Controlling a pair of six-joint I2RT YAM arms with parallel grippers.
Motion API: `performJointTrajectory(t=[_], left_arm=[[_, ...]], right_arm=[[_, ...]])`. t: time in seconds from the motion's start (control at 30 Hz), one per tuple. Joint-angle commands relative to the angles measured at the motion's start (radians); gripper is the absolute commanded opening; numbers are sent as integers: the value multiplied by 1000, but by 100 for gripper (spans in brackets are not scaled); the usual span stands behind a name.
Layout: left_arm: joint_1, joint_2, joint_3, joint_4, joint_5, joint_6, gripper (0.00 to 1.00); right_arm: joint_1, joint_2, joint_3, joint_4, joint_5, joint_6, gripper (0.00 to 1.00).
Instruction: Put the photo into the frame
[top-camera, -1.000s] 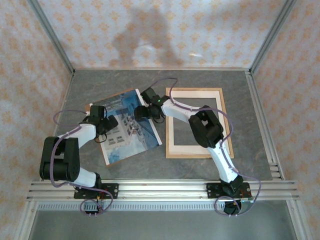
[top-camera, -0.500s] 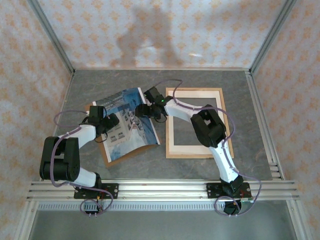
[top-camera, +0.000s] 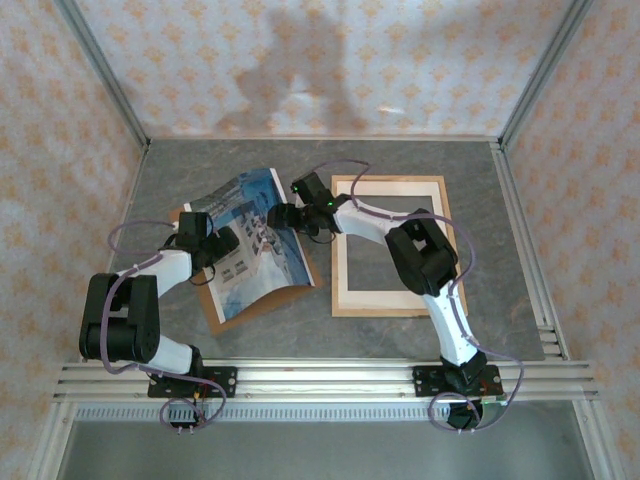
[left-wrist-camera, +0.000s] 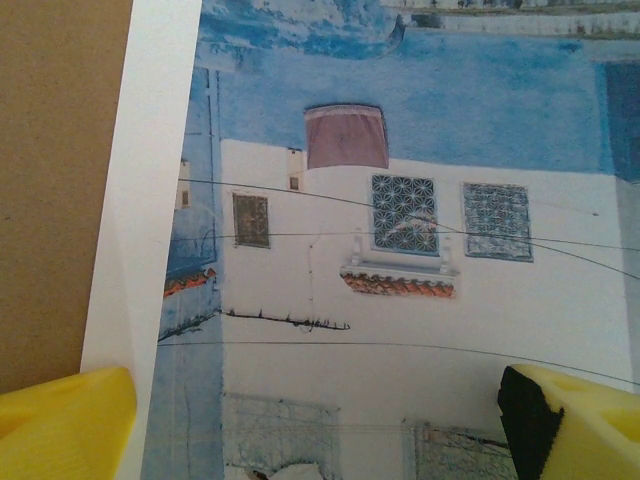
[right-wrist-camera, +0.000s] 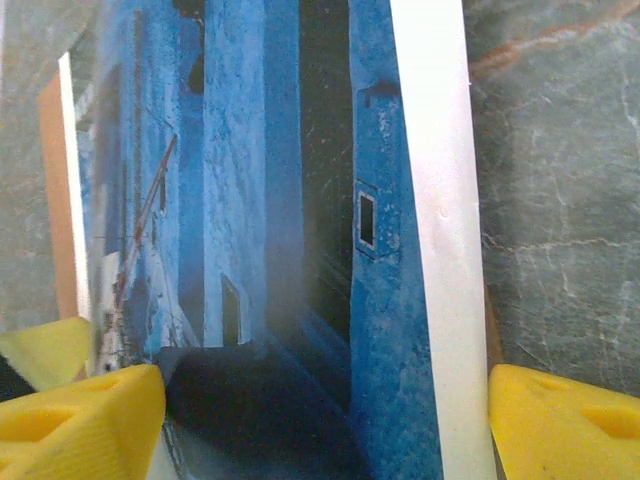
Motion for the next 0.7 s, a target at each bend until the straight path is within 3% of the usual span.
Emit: performJointTrajectory(t=[0.0, 0.23, 0.67], left_arm=[[-8, 19, -27, -7, 41, -14, 92], [-8, 16, -26, -5, 41, -12, 92], [-8, 5, -27, -7, 46, -12, 92]], right_arm=[[-2, -73, -26, 61, -20, 10, 85], [-9, -111, -82, 150, -57, 30, 86], [-13, -168, -256, 536, -152, 148, 92]])
